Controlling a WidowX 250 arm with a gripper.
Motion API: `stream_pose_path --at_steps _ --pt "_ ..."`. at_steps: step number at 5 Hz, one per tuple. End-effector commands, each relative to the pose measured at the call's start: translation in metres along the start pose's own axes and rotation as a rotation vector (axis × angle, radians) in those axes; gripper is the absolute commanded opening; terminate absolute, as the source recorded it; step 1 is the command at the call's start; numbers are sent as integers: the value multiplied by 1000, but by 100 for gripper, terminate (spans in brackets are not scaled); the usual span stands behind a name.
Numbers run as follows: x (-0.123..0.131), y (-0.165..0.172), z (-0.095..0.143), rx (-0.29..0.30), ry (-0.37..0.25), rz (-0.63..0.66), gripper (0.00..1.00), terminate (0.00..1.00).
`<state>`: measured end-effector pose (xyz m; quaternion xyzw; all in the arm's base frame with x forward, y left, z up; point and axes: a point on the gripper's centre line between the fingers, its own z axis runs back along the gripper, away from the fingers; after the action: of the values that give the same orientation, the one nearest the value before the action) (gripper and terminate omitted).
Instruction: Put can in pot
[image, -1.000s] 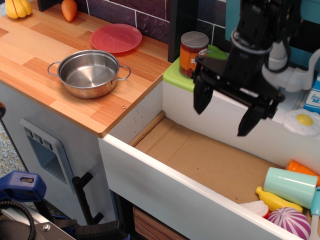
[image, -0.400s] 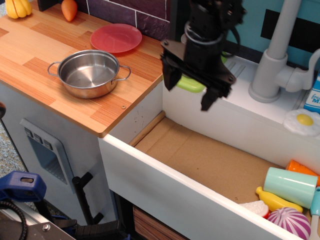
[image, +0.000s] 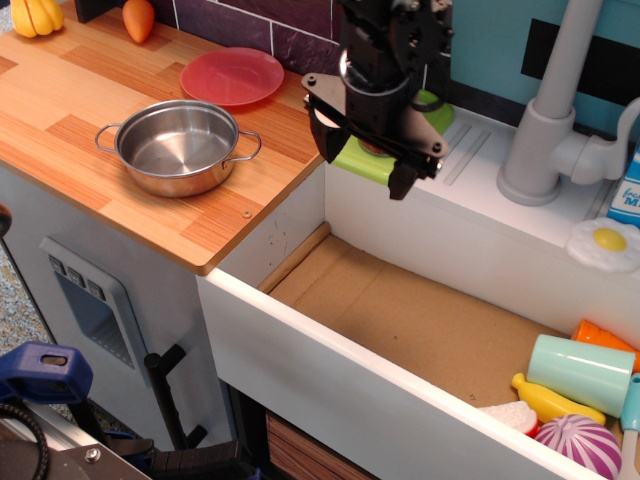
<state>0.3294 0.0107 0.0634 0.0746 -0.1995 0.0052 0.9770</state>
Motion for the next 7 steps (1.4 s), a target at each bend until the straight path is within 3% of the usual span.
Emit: stream_pose_path --at_steps 1,4,7 --pt "22 17 4 37 -148 37 100 0" --pt "49 29 -25 42 -277 49 100 0" --pt "74 36 -40 32 -335 35 100 0"
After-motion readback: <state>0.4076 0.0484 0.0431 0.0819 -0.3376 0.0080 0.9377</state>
